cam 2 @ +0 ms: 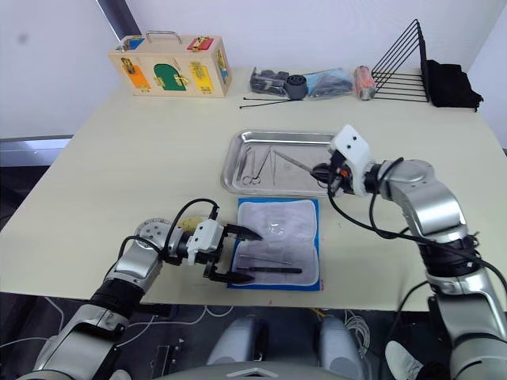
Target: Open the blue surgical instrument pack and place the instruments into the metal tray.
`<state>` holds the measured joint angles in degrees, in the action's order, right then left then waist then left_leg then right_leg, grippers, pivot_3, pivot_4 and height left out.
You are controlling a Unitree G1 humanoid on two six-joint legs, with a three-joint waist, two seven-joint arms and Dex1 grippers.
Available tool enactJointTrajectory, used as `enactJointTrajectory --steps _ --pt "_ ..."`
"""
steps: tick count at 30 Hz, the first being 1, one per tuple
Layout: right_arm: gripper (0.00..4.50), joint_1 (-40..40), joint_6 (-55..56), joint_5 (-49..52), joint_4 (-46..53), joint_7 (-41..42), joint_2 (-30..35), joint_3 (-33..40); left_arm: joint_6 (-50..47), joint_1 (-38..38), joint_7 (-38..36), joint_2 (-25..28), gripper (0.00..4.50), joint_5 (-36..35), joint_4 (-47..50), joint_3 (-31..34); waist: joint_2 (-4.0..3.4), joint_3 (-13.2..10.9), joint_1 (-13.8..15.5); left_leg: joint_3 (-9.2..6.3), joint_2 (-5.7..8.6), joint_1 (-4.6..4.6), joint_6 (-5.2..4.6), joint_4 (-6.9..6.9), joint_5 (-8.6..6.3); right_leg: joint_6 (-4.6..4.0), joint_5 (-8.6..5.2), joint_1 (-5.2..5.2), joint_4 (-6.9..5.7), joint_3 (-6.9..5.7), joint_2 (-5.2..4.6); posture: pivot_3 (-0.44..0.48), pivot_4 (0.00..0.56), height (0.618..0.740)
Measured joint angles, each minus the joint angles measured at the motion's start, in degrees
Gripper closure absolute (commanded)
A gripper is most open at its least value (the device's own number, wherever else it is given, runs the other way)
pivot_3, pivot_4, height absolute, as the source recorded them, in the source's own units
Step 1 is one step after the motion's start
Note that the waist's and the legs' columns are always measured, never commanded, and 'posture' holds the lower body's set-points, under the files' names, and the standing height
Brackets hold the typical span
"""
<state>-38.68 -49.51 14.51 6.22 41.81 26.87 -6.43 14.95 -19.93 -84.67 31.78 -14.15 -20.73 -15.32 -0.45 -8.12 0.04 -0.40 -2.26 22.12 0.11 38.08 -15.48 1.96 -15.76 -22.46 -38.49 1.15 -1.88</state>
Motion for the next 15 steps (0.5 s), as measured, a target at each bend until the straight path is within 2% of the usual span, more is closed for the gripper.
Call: enactJointTrajectory --steps 3,8,15 --pt "4.44 -0.6 -1.9 -0.4 -1.4 -4.6 -4.0 0.3 0.0 0.0 0.0 -0.1 0.0 0.1 0.0 0.0 -0.01 0.0 0.0 -0.02 0.0 0.0 0.0 -0.01 0.0 0.0 0.0 -0.01 -0.01 -0.01 0.0 0.0 0.15 0.74" --pt "4.44 -2.3 -2.8 -5.7 -9.8 -21.4 -15.9 1.0 0.0 0.0 0.1 -0.3 0.0 0.3 0.1 0.1 -0.02 0.0 0.1 0.02 0.0 0.03 0.0 -0.02 0.0 0.0 0.0 -0.08 -0.06 0.04 0.0 0.0 0.15 0.74" --pt "4.44 -5.8 -2.8 -8.5 -17.8 -31.7 -22.1 3.0 -0.1 0.0 0.1 -0.6 0.0 0.4 0.1 0.2 -0.03 0.0 0.2 0.0 0.03 0.06 -0.01 -0.03 0.0 0.0 0.0 -0.09 -0.05 0.06 0.0 0.0 0.15 0.74"
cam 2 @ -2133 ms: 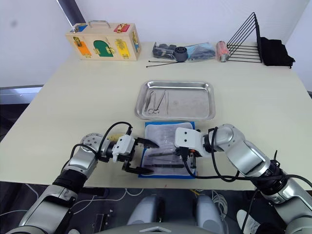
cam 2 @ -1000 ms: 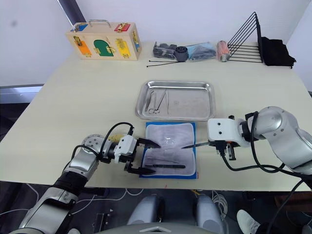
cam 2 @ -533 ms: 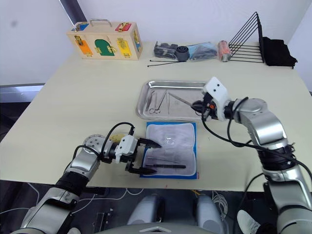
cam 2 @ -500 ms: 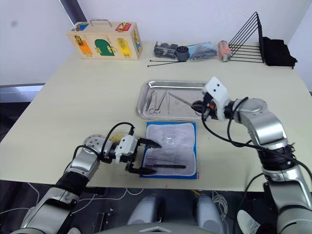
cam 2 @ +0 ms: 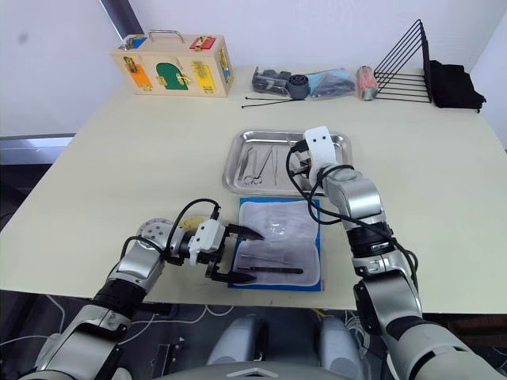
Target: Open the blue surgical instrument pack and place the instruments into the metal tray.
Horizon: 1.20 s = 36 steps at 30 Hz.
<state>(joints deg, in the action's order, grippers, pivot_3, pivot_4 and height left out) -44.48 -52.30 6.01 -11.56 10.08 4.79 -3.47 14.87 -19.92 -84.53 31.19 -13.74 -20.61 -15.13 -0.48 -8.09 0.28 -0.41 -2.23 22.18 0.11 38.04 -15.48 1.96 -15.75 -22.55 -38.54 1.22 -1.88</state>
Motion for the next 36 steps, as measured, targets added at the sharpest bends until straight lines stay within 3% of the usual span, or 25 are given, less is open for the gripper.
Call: enactJointTrajectory --steps 7,20,24,26,29,31,36 --pt "4.44 -2.1 -1.3 -0.2 -5.2 -4.8 -4.1 3.3 0.0 0.2 0.0 0.1 0.0 0.0 0.1 0.2 -0.01 0.0 -0.2 -0.01 0.0 0.0 0.0 -0.02 0.0 0.0 0.0 0.0 0.0 0.0 0.0 0.0 0.15 0.74" --pt "4.44 -3.0 -5.6 1.8 -6.3 -6.8 -8.6 5.7 -0.4 1.3 0.5 0.0 0.0 0.1 1.0 1.0 -0.01 0.0 -1.0 -0.04 0.0 -0.03 0.0 -0.07 0.0 0.0 0.0 0.0 -0.01 -0.01 -0.01 0.0 0.15 0.74" --pt "2.85 -2.8 -5.6 2.4 -5.9 -6.4 -8.9 5.7 -0.4 1.3 0.5 0.0 0.0 0.1 1.0 1.1 -0.01 0.0 -1.0 -0.04 0.0 -0.02 0.0 -0.08 0.0 0.0 0.0 0.0 -0.01 -0.02 -0.01 0.0 0.15 0.74" --pt "1.75 -2.4 -5.7 3.4 -4.0 -5.6 -8.9 5.7 -0.4 1.3 0.5 0.0 0.0 0.1 1.0 1.1 -0.02 0.0 -1.0 -0.04 0.0 -0.02 0.0 -0.09 0.0 0.0 0.0 0.0 0.0 -0.01 -0.01 0.0 0.15 0.74" --pt "0.46 -2.3 -5.7 3.7 -1.4 -5.5 -8.4 5.7 -0.4 1.3 0.5 0.0 0.0 0.1 1.0 1.1 -0.02 0.0 -1.0 -0.05 0.0 -0.02 -0.01 -0.1 0.0 0.0 0.0 0.0 0.0 -0.02 -0.01 0.0 0.15 0.74" --pt "0.1 -2.1 -5.6 3.7 -0.2 -5.4 -8.2 5.7 -0.4 1.3 0.5 -0.1 0.0 0.1 1.0 1.1 -0.02 0.0 -0.9 -0.05 0.0 -0.01 0.0 -0.1 0.0 0.0 0.0 0.0 0.01 -0.03 -0.02 0.0 0.15 0.74" --pt "0.1 1.6 -4.6 5.6 8.6 -2.1 -6.0 5.4 -0.4 1.2 0.5 -0.2 0.0 0.1 0.9 1.0 -0.01 0.0 -0.9 -0.05 0.0 -0.02 -0.01 -0.15 0.0 0.01 -0.01 0.0 0.04 -0.01 -0.02 0.0 0.15 0.74"
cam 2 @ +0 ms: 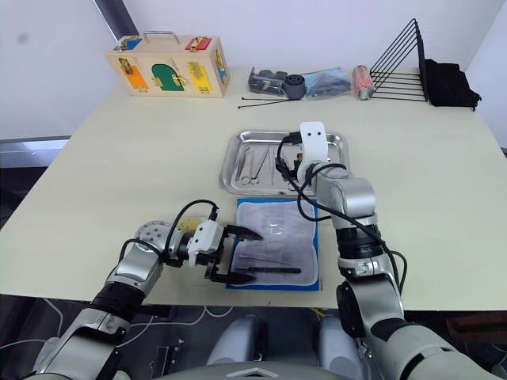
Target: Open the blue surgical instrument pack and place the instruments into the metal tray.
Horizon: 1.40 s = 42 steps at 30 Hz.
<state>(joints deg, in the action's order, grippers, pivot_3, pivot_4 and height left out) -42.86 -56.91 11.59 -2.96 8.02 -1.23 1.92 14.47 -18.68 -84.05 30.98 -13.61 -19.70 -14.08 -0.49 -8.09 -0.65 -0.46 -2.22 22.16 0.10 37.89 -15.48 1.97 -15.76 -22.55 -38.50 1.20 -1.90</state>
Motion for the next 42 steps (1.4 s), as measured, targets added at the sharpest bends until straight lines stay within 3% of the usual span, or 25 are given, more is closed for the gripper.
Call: enactJointTrajectory --steps 7,12,15,17,24,34,42 --pt "0.1 7.8 2.8 3.6 9.3 7.2 6.2 0.1 0.0 0.0 0.0 -0.2 0.0 0.0 -0.1 0.0 0.01 0.0 0.1 -0.02 0.02 0.01 0.0 -0.03 0.0 0.01 -0.01 0.01 0.06 0.02 0.0 0.0 0.15 0.74" --pt "0.1 22.5 17.3 6.6 17.6 26.3 21.9 -1.8 0.2 -0.1 -0.1 -0.7 0.0 0.2 -0.1 -0.1 -0.01 0.0 0.4 -0.16 0.08 0.07 -0.01 -0.13 0.0 0.21 -0.12 0.13 0.43 0.03 0.06 0.0 0.15 0.74" --pt "0.1 28.4 23.9 10.4 19.8 36.7 26.8 -0.1 0.4 -0.2 -0.3 -0.5 0.0 0.2 -0.5 0.0 -0.02 0.0 -0.1 -0.07 0.07 0.01 -0.01 -0.14 0.01 0.34 -0.15 0.14 0.44 0.17 0.11 0.0 0.15 0.74" --pt "0.1 31.0 28.0 14.0 21.5 43.1 29.5 1.5 0.5 -0.4 -0.3 -0.7 0.0 0.3 -0.7 0.0 -0.01 0.0 0.0 -0.09 0.06 -0.03 -0.01 -0.14 0.01 0.36 -0.15 0.21 0.46 0.18 0.13 0.0 0.15 0.74" --pt "0.1 38.6 35.1 25.7 20.4 70.4 48.6 13.3 0.9 -0.5 -0.7 -1.0 0.0 0.4 -1.6 0.0 0.28 -0.2 0.0 -0.15 0.07 -0.44 -0.07 -0.16 -0.03 0.42 -0.22 0.78 0.64 0.25 0.17 0.0 0.15 0.74" --pt "0.1 38.6 37.4 29.1 17.5 81.7 57.9 18.6 1.2 -0.6 -1.2 -1.1 0.0 0.4 -1.9 0.0 0.28 -0.3 0.1 -0.16 0.07 -0.44 -0.07 -0.21 -0.03 0.42 -0.22 0.79 0.68 0.23 0.16 0.0 0.15 0.74" --pt "0.1 36.9 38.3 26.2 18.0 76.4 55.5 13.9 1.6 -0.9 -1.3 -1.3 0.0 0.4 -2.4 -0.1 0.25 -0.3 0.2 -0.16 0.07 -0.44 -0.06 -0.22 -0.03 0.42 -0.22 0.79 0.67 0.22 0.16 0.0 0.15 0.74"
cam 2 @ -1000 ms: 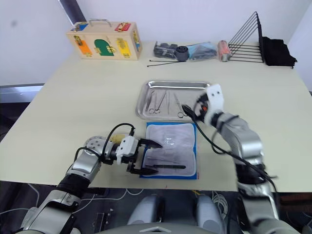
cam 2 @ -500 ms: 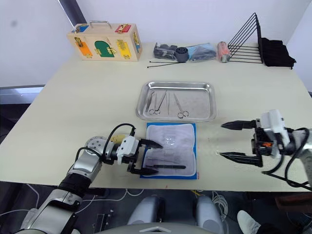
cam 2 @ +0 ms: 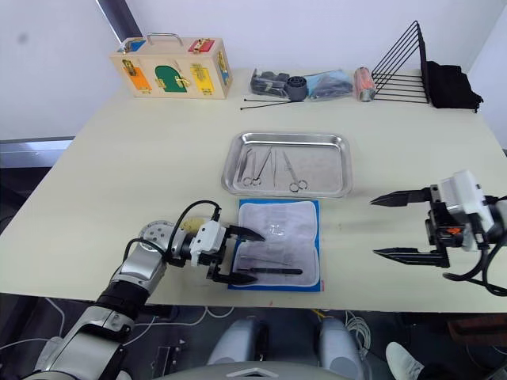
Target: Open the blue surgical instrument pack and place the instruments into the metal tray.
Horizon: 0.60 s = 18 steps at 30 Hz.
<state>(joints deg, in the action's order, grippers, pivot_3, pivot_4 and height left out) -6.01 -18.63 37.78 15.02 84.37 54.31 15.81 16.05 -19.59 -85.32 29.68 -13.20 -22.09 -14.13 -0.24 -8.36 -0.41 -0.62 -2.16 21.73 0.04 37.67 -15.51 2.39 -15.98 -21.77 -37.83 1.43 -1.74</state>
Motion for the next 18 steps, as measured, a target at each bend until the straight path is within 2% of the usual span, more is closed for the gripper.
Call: enactJointTrajectory --steps 11,18 --pt "0.1 -2.7 6.5 -18.9 1.7 -16.9 -16.4 -22.5 0.1 -0.3 -0.5 0.0 0.0 0.0 -0.3 0.0 -0.23 0.1 0.0 -0.03 0.0 -0.01 0.0 -0.01 0.0 0.0 -0.01 -0.02 -0.02 -0.02 0.04 0.0 0.15 0.74" --pt "0.1 -3.3 9.2 -25.6 -3.0 -21.2 -21.2 -29.6 -0.5 0.3 -0.5 0.3 0.0 0.0 0.3 0.0 -0.22 0.1 -0.1 -0.03 -0.02 -0.03 0.0 -0.01 0.0 -0.02 -0.01 -0.02 -0.04 -0.02 0.07 0.0 0.15 0.74"
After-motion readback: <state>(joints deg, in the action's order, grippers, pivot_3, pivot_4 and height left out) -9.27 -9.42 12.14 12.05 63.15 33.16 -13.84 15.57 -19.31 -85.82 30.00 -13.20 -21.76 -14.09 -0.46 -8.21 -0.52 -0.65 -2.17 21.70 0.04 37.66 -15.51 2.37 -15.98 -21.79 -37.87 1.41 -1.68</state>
